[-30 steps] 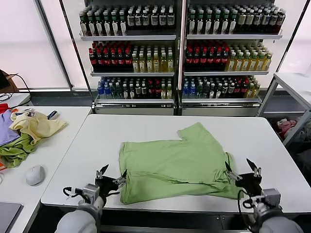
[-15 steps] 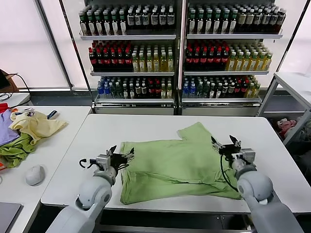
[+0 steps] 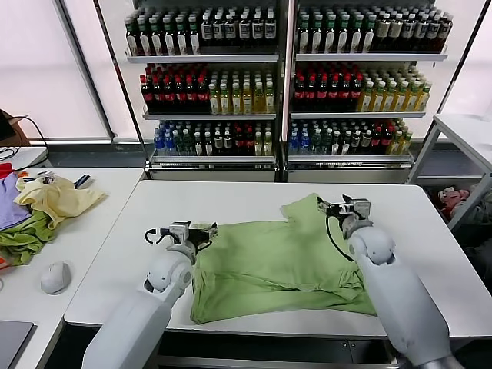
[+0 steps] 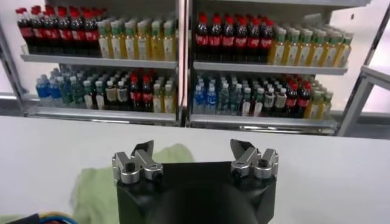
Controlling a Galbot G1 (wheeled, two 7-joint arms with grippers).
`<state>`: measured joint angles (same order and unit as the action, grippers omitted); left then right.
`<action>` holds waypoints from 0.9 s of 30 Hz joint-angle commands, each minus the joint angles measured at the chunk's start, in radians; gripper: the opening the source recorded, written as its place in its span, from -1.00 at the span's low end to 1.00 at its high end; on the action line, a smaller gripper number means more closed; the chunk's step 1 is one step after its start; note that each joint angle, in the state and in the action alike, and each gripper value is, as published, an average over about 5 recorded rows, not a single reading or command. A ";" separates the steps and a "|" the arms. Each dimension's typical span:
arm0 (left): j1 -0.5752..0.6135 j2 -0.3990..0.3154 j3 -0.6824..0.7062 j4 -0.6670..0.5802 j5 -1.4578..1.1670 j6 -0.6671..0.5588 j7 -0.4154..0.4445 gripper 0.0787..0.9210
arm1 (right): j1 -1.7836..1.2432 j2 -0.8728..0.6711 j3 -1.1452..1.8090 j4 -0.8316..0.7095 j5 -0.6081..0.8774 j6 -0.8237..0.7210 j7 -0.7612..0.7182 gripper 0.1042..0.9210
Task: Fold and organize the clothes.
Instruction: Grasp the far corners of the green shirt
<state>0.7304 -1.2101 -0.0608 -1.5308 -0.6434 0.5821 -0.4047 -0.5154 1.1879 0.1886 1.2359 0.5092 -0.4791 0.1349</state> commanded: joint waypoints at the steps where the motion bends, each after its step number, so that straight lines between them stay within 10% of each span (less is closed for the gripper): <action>1: -0.075 -0.024 0.038 0.121 -0.029 0.001 -0.011 0.77 | 0.151 0.070 -0.037 -0.261 -0.028 -0.003 -0.006 0.76; 19: -0.046 -0.023 0.063 0.133 -0.040 0.002 -0.023 0.75 | 0.183 0.121 -0.008 -0.419 -0.058 -0.011 -0.073 0.76; 27: -0.031 -0.024 0.063 0.123 -0.050 0.001 -0.016 0.29 | 0.184 0.136 -0.010 -0.465 -0.061 -0.022 -0.126 0.42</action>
<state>0.6903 -1.2302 -0.0055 -1.4206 -0.6810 0.5793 -0.4236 -0.3466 1.3100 0.1822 0.8379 0.4520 -0.4905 0.0445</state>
